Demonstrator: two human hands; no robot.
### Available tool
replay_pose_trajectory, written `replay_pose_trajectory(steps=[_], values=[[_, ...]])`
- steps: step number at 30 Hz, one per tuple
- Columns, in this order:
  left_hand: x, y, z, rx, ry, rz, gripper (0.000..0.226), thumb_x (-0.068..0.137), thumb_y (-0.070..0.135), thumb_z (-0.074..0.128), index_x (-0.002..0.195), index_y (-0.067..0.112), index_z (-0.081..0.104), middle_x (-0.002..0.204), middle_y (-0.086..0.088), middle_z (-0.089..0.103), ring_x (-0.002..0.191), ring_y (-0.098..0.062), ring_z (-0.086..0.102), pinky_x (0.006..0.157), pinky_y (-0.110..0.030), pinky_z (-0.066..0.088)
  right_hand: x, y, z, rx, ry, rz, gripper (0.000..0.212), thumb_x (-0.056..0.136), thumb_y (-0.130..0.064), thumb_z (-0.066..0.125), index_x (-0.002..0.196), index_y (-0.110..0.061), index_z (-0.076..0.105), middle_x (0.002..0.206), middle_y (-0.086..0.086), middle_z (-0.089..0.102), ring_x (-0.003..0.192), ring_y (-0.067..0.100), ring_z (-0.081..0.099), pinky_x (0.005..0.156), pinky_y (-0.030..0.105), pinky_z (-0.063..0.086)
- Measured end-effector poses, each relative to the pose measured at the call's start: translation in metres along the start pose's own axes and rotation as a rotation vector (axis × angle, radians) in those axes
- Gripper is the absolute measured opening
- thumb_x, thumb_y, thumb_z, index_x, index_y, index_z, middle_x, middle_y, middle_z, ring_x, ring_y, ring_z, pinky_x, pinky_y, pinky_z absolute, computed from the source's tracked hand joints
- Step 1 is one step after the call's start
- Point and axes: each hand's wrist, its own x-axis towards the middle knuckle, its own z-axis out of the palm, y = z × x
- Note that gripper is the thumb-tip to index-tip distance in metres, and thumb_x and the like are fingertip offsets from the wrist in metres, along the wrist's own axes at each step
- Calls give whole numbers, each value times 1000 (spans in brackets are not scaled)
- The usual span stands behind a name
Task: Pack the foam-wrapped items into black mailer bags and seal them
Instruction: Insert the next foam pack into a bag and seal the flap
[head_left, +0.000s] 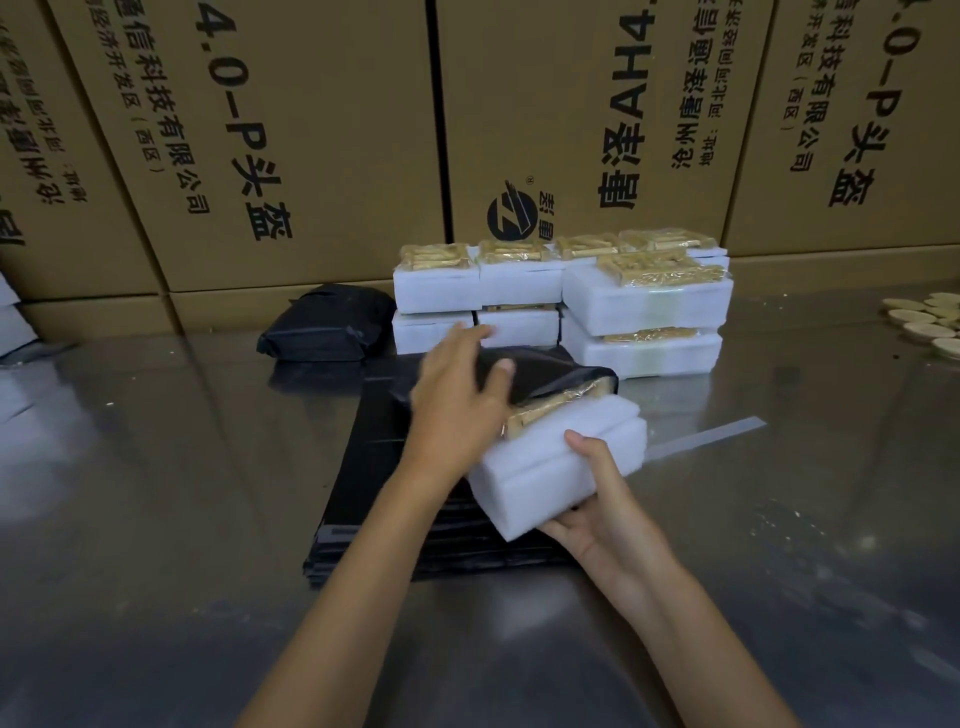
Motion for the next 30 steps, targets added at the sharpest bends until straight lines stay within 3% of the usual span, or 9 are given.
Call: replay_pose_trajectory(steps=[3, 5, 9, 14, 19, 23, 26, 28, 30], values=[[-9, -38, -5, -151, -45, -484, 65, 97, 53, 46, 151, 21, 27, 158, -5, 22, 142, -28, 28, 110, -41, 31, 0, 0, 3, 111, 4, -23, 64, 73, -36, 79, 130, -18, 57, 118, 11, 73, 107, 26, 72, 78, 38, 61], [-20, -51, 6, -266, -122, -636, 66, 97, 60, 39, 150, 21, 28, 150, -7, 35, 129, -27, 45, 95, -35, 40, 0, 2, 8, 208, -15, -25, 62, 76, -33, 79, 132, -17, 55, 119, 12, 72, 108, 28, 71, 82, 41, 61], [-29, -57, 20, -417, 82, -516, 36, 102, 45, 41, 117, 14, 51, 79, -6, 60, 56, -16, 54, 37, -20, 37, 4, 10, 25, 310, -46, -15, 56, 85, -28, 76, 134, -16, 53, 120, 14, 72, 109, 29, 70, 87, 43, 60], [-31, -58, 3, -490, -5, -423, 21, 102, 35, 50, 104, 14, 54, 44, 2, 37, 28, -11, 27, 33, -17, 23, 25, 0, 41, 355, 0, -13, 50, 86, -25, 75, 131, -13, 57, 116, 15, 73, 105, 29, 72, 94, 44, 57], [-51, -52, -27, -617, -285, -247, 24, 93, 43, 62, 101, 20, 64, 41, -3, 35, 28, -15, 24, 34, -18, 27, 58, -12, 51, 325, 75, -36, 46, 91, -21, 70, 133, -9, 57, 119, 17, 71, 111, 30, 68, 99, 41, 53], [-44, -58, -48, -241, -118, -143, 10, 94, 40, 62, 85, 35, 61, 47, 0, 48, 31, -17, 41, 33, -26, 36, 69, -15, 47, 275, 172, -64, 46, 88, -20, 73, 131, -14, 57, 117, 13, 68, 110, 28, 67, 98, 41, 54], [-27, -52, -35, -73, -23, -120, 32, 88, 50, 64, 113, 33, 54, 90, 6, 59, 76, -10, 61, 64, -36, 55, 67, 0, 45, 178, 164, -35, 46, 87, -18, 71, 131, -16, 57, 118, 12, 69, 110, 28, 66, 90, 38, 56], [-11, -46, -14, 56, -12, -75, 56, 88, 54, 60, 135, 29, 42, 125, 3, 43, 117, -13, 44, 89, -37, 46, 64, 11, 44, 143, 143, -30, 47, 87, -14, 68, 133, -13, 58, 123, 14, 68, 111, 27, 66, 91, 37, 56], [5, -38, 5, 224, 30, -75, 53, 94, 49, 54, 140, 26, 40, 131, -4, 35, 124, -22, 37, 87, -38, 44, 61, 18, 44, 161, 129, -34, 48, 87, -11, 67, 134, -12, 58, 126, 15, 67, 111, 27, 67, 93, 37, 57]])
